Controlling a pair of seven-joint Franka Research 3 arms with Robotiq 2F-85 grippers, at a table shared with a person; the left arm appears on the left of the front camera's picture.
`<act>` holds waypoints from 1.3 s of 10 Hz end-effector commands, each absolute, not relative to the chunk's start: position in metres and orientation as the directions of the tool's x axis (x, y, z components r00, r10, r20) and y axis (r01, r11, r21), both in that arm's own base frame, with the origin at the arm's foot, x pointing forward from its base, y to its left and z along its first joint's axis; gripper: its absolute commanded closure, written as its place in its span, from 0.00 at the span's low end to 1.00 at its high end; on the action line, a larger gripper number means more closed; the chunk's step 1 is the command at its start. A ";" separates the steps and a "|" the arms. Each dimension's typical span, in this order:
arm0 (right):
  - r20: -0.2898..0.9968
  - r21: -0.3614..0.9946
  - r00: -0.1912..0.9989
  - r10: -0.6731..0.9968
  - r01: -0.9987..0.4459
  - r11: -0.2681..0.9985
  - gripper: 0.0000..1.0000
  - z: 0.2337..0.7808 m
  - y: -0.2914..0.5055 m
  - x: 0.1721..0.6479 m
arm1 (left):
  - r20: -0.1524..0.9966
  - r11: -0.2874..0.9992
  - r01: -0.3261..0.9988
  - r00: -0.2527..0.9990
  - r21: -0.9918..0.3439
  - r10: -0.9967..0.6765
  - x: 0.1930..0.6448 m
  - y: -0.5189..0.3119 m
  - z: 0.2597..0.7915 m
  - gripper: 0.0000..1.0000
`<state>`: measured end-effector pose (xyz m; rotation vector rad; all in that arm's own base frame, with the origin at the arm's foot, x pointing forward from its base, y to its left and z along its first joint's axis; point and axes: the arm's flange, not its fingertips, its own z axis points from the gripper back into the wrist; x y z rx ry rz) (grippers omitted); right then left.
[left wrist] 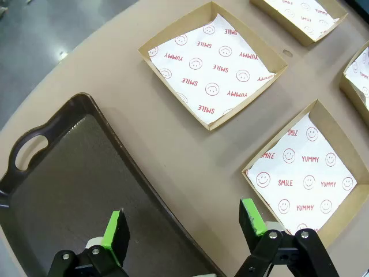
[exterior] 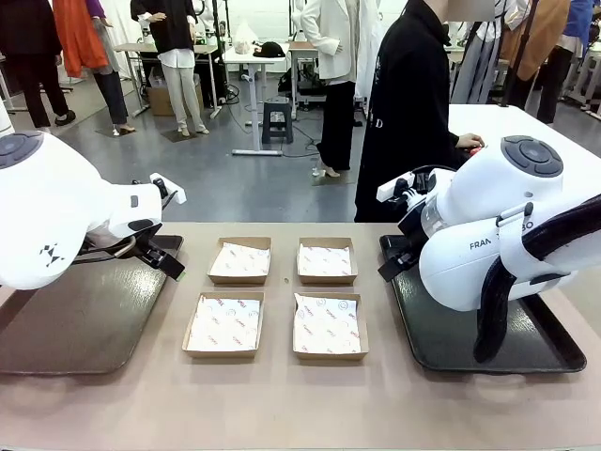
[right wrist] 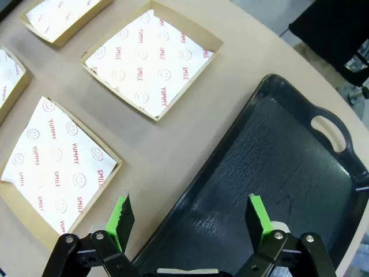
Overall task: Individually package the donuts and arrange them on the tray.
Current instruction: Pick up one Paper togo box.
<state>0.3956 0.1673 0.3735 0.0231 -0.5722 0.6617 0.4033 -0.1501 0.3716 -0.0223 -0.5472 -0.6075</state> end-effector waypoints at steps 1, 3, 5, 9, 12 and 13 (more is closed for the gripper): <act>0.509 -0.157 0.641 0.574 -0.587 0.795 0.00 0.373 0.167 0.396 | 0.495 0.825 0.548 0.684 0.138 -0.536 0.403 -0.150 0.372 0.00; 0.509 -0.157 0.641 0.574 -0.587 0.795 0.00 0.373 0.167 0.396 | 0.495 0.825 0.548 0.684 0.138 -0.536 0.403 -0.150 0.372 0.00; 0.509 -0.157 0.641 0.574 -0.587 0.795 0.00 0.373 0.167 0.396 | 0.495 0.825 0.548 0.684 0.138 -0.536 0.403 -0.150 0.372 0.00; 0.452 -0.220 0.644 0.617 -0.590 0.777 0.00 0.385 0.150 0.346 | 0.488 0.781 0.605 0.640 0.155 -0.593 0.354 -0.134 0.400 0.00; 0.359 -0.186 0.682 0.637 -0.617 0.765 0.00 0.386 0.116 0.254 | 0.451 0.747 0.649 0.628 0.145 -0.634 0.270 -0.099 0.428 0.00; 0.335 -0.189 0.689 0.642 -0.619 0.763 0.00 0.383 0.111 0.225 | 0.421 0.734 0.665 0.631 0.139 -0.652 0.245 -0.095 0.427 0.00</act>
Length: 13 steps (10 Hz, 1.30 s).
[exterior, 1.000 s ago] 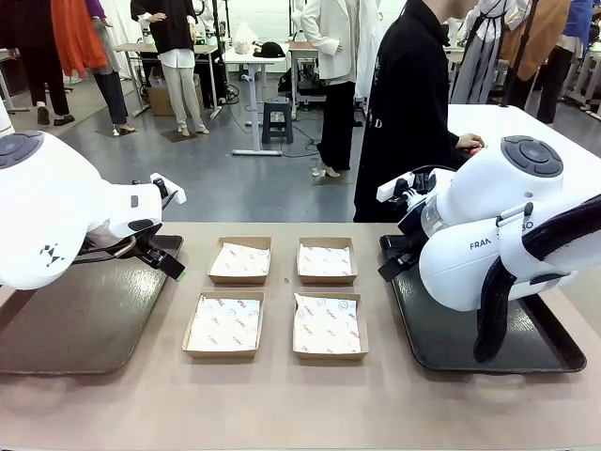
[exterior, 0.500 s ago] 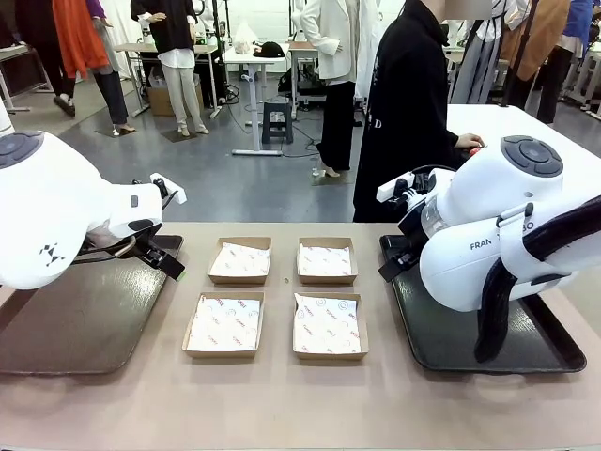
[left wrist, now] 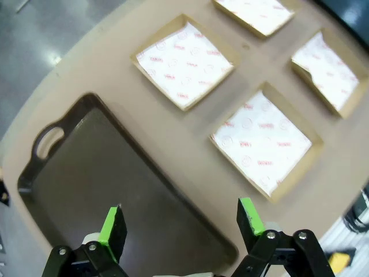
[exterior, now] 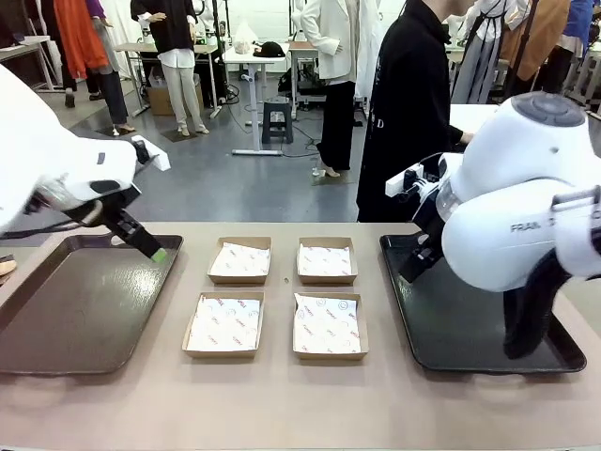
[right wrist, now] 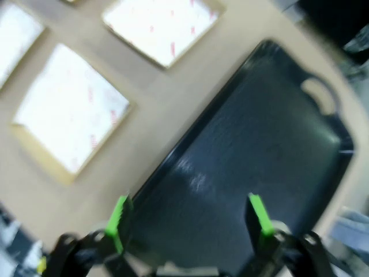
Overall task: Individually package the donuts and arrange them on the tray.
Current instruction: Pick up one Paper togo box.
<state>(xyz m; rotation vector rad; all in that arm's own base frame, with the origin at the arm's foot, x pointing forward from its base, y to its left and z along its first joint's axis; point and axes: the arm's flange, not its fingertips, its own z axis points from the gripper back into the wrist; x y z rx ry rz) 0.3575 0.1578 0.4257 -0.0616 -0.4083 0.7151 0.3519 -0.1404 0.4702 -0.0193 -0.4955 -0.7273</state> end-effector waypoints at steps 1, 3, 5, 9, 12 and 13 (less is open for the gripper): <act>0.321 -0.185 0.698 0.640 -0.617 0.765 0.00 0.380 0.107 0.201 | 0.404 0.720 0.681 0.626 0.135 -0.667 0.229 -0.093 0.427 0.00; 0.338 -0.226 0.706 0.623 -0.582 0.781 0.00 0.379 0.102 0.157 | 0.385 0.719 0.683 0.635 0.127 -0.670 0.202 -0.089 0.423 0.00; 0.360 -0.278 0.708 0.608 -0.540 0.794 0.00 0.379 0.101 0.149 | 0.363 0.741 0.649 0.657 0.172 -0.661 0.206 -0.088 0.416 0.00; 0.319 -0.247 0.711 0.627 -0.576 0.779 0.00 0.508 0.170 0.266 | 0.353 0.723 0.679 0.649 0.131 -0.673 0.289 -0.121 0.520 0.00; 0.521 0.532 0.808 0.273 -0.558 0.637 0.00 0.478 0.097 0.315 | 0.450 0.744 0.626 0.748 -0.235 -0.488 0.305 -0.096 0.512 0.00; 0.511 0.695 0.852 0.118 -0.490 0.526 0.00 0.465 0.067 0.320 | 0.482 0.728 0.597 0.774 -0.337 -0.411 0.307 -0.083 0.507 0.00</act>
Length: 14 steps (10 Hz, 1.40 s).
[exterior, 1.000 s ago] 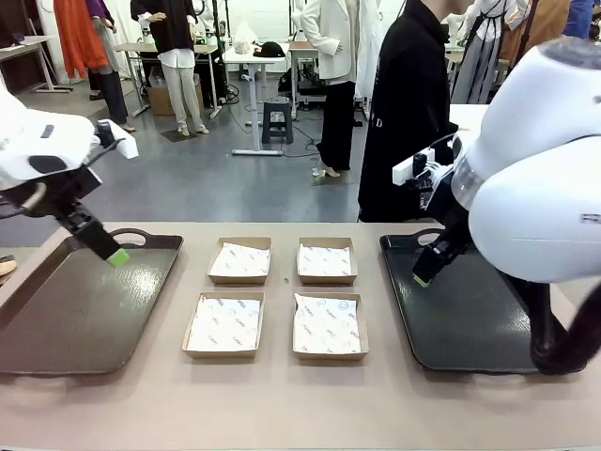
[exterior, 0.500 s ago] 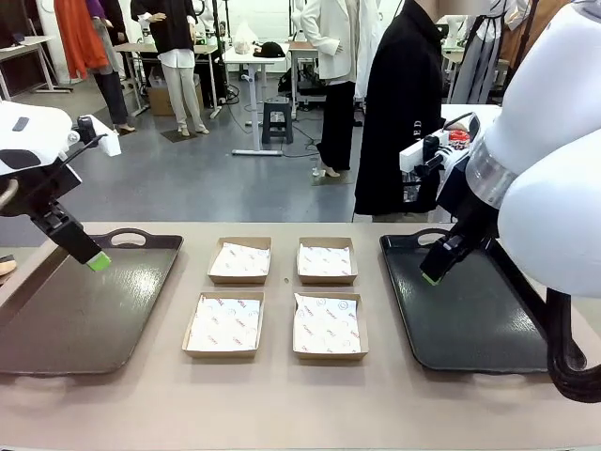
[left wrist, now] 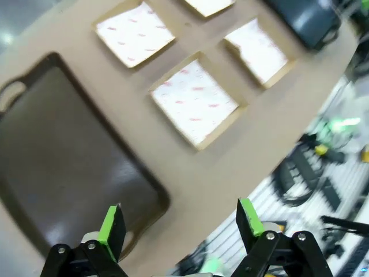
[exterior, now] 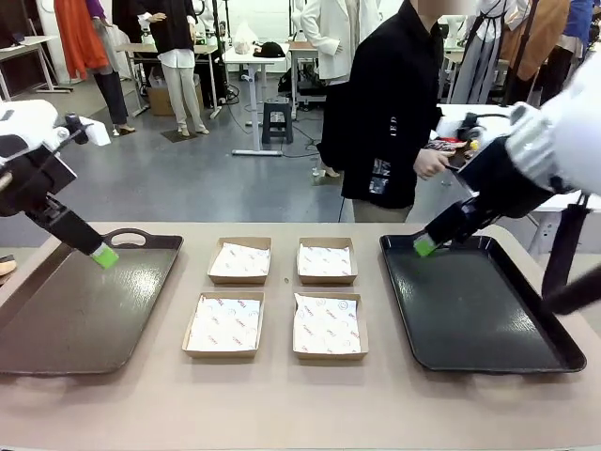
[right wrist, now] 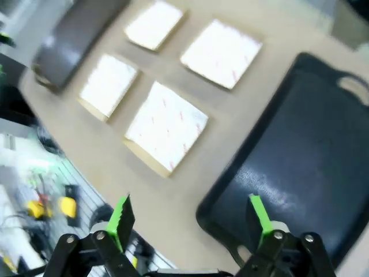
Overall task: Individually package the donuts and arrange them on the tray.
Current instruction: Pick up one Paper togo box.
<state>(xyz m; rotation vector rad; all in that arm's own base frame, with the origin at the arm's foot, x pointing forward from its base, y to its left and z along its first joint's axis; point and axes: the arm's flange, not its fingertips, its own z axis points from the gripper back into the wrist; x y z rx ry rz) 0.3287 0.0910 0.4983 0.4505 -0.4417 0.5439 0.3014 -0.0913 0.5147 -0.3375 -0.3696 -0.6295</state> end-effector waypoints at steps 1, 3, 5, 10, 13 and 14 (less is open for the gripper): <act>0.455 0.801 0.890 0.010 -0.415 0.431 0.00 0.450 0.042 0.327 | 0.480 0.700 0.532 0.825 -0.477 -0.299 0.313 -0.066 0.501 0.00; 0.333 0.910 0.940 -0.073 -0.300 0.287 0.00 0.421 0.003 0.334 | 0.444 0.561 0.417 0.891 -0.715 -0.095 0.313 -0.027 0.483 0.00; 0.265 0.948 0.957 -0.117 -0.236 0.213 0.00 0.399 -0.030 0.334 | 0.416 0.477 0.353 0.909 -0.805 0.028 0.307 0.009 0.466 0.00; 0.172 0.975 0.972 -0.158 -0.146 0.167 0.00 0.364 -0.088 0.310 | 0.369 0.391 0.284 0.915 -0.876 0.163 0.283 0.079 0.431 0.00; 0.176 0.974 0.971 -0.160 -0.148 0.174 0.00 0.370 -0.091 0.304 | 0.335 0.242 0.286 0.921 -0.927 0.198 0.265 0.117 0.413 0.00; 0.173 0.973 0.972 -0.157 -0.144 0.180 0.00 0.372 -0.088 0.306 | 0.326 0.227 0.278 0.921 -0.933 0.213 0.261 0.112 0.411 0.00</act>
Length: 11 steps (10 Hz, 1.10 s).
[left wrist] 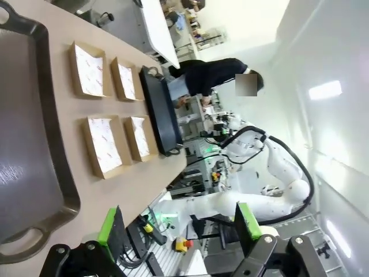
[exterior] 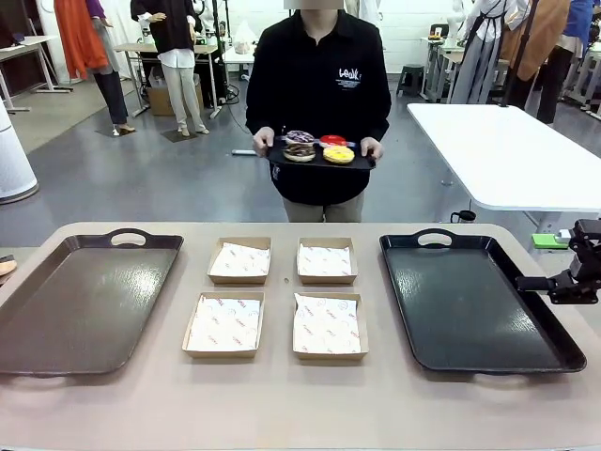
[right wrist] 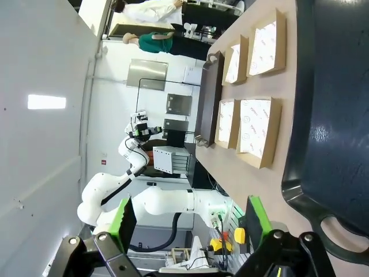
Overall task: Individually package the donuts and arrange them on the tray.
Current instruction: Pick up one Paper togo box.
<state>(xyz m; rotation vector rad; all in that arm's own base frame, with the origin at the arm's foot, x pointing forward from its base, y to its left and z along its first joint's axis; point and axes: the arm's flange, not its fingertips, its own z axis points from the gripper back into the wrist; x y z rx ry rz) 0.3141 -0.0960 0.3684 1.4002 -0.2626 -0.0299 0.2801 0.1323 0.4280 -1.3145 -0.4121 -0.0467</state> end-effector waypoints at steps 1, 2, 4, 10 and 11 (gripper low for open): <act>0.171 0.972 0.973 -0.156 -0.141 0.187 0.00 0.373 -0.087 0.307 | 0.322 0.223 0.276 0.923 -0.935 0.209 0.260 0.107 0.412 0.00; 0.200 0.965 0.971 -0.127 -0.173 0.197 0.00 0.378 -0.081 0.307 | 0.333 0.235 0.290 0.927 -0.928 0.173 0.260 0.104 0.414 0.00; 0.170 0.974 0.971 -0.167 -0.140 0.181 0.00 0.371 -0.093 0.315 | 0.307 0.239 0.258 0.930 -0.936 0.200 0.277 0.135 0.424 0.00; 0.170 0.974 0.971 -0.167 -0.140 0.181 0.00 0.371 -0.093 0.315 | 0.307 0.239 0.258 0.930 -0.936 0.200 0.277 0.135 0.424 0.00; 0.170 0.974 0.971 -0.167 -0.140 0.181 0.00 0.371 -0.093 0.315 | 0.307 0.239 0.258 0.930 -0.936 0.200 0.277 0.135 0.424 0.00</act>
